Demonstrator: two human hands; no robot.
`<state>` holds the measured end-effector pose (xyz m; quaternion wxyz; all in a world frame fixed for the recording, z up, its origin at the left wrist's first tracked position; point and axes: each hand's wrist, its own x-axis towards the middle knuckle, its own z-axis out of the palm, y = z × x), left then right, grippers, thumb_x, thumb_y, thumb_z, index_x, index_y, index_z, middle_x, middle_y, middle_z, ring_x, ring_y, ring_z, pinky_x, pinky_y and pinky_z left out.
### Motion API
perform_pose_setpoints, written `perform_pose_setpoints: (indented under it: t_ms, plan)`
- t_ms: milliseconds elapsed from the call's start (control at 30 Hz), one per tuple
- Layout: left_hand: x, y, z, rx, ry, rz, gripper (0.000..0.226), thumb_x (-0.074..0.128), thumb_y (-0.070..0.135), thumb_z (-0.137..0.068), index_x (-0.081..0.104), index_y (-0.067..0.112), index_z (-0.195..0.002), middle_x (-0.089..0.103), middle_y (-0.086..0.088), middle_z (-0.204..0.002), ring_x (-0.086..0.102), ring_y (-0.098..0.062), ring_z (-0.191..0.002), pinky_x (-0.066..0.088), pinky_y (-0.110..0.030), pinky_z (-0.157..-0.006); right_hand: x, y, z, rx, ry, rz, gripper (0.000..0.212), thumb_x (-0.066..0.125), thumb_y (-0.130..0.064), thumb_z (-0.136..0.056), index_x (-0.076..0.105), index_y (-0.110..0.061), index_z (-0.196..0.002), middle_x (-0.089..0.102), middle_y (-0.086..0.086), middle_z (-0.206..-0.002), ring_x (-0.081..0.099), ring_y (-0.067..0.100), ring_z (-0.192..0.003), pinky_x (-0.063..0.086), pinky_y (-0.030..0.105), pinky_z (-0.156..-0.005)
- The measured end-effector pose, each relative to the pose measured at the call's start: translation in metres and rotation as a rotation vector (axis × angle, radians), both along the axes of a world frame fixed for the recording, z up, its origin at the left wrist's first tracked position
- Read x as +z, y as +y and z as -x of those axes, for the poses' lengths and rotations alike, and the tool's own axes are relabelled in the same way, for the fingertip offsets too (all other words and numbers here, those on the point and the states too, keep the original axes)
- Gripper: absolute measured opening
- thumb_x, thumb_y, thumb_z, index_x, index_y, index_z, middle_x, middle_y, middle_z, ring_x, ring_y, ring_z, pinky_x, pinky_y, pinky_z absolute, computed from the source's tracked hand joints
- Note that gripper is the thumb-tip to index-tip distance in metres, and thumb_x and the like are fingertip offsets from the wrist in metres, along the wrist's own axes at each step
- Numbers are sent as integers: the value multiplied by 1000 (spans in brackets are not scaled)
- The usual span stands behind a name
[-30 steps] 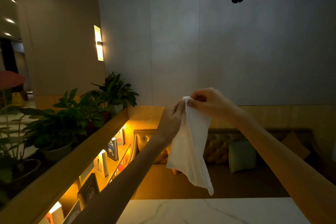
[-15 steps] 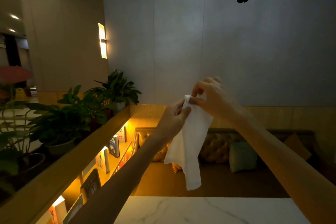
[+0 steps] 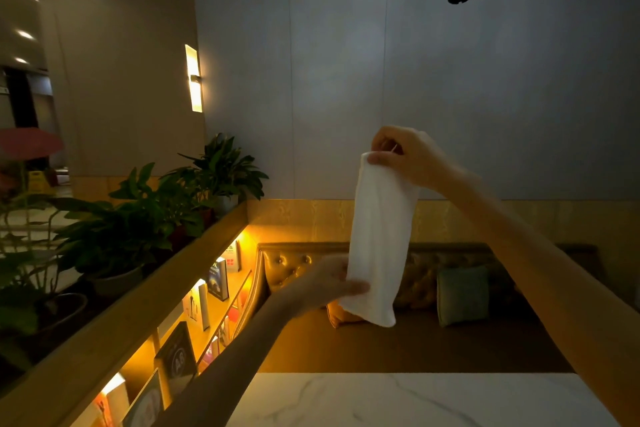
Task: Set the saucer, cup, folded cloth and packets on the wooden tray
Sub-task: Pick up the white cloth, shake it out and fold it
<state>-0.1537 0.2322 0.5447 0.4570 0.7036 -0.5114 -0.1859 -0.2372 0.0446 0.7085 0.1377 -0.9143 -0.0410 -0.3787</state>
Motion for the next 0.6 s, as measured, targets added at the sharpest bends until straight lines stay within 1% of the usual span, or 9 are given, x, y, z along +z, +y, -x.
perform_pose_setpoints:
  t_ms: [67, 167, 233, 300, 367, 433, 500, 567, 600]
  plan:
    - [-10, 3, -4, -29, 65, -2, 35, 63, 22, -92, 57, 29, -126, 61, 10, -124, 58, -11, -119, 53, -37, -98, 3, -7, 0, -11, -25, 22, 8, 62, -39, -88, 54, -37, -86, 57, -18, -86, 59, 5, -78, 49, 24, -67]
    - [-12, 5, -6, -27, 107, 45, 37, 65, 19, -90, 57, 36, -122, 61, 9, -124, 60, -11, -117, 57, -28, -87, 4, -14, 2, 2, -61, 18, 9, 60, -36, -89, 53, -39, -86, 56, -20, -85, 57, 2, -76, 49, 25, -67]
    - [-10, 3, -8, 28, 41, 87, 33, 65, 20, -90, 59, 32, -120, 62, 9, -120, 61, -9, -111, 57, -24, -81, 6, -16, 5, 6, -89, 13, 5, 61, -32, -90, 56, -33, -90, 56, -21, -85, 56, -2, -75, 47, 19, -67]
    - [-7, 3, -12, 108, -1, 199, 22, 64, 22, -92, 61, 30, -112, 63, 6, -112, 63, -8, -102, 57, -21, -75, 9, -19, 9, 1, -152, -26, 6, 63, -28, -90, 60, -24, -93, 55, -20, -83, 55, -10, -73, 42, 7, -65]
    - [0, 7, -17, 172, -5, 337, 15, 63, 19, -92, 61, 29, -104, 64, 4, -106, 65, -1, -93, 54, -12, -68, 12, -24, 15, -8, -225, -103, 5, 64, -26, -89, 60, -24, -92, 56, -20, -82, 53, -17, -71, 38, -1, -63]
    - [9, 14, -22, 186, -19, 368, 12, 62, 18, -93, 61, 28, -100, 63, 3, -102, 64, 6, -88, 52, -9, -64, 12, -29, 23, -22, -279, -172, 4, 63, -26, -90, 59, -25, -91, 57, -19, -81, 53, -18, -70, 37, -2, -62]
    - [17, 24, -29, 185, 80, 412, 11, 60, 19, -94, 62, 21, -105, 64, -1, -105, 66, -2, -93, 56, -17, -69, 6, -35, 28, -43, -304, -220, 5, 61, -26, -91, 58, -24, -94, 57, -16, -83, 54, -12, -71, 40, 3, -64]
    - [27, 33, -38, 195, 276, 508, 27, 57, 23, -95, 58, 10, -118, 63, -8, -117, 64, -19, -110, 58, -32, -84, -7, -42, 29, -67, -323, -272, 8, 60, -27, -92, 57, -22, -98, 58, -8, -88, 54, -2, -74, 43, 14, -66]
    - [32, 37, -41, 203, 360, 542, 34, 55, 25, -96, 54, 7, -125, 60, -11, -123, 63, -25, -114, 58, -38, -87, -15, -43, 28, -70, -323, -309, 10, 60, -28, -93, 55, -21, -99, 58, -5, -90, 55, 4, -75, 45, 18, -66]
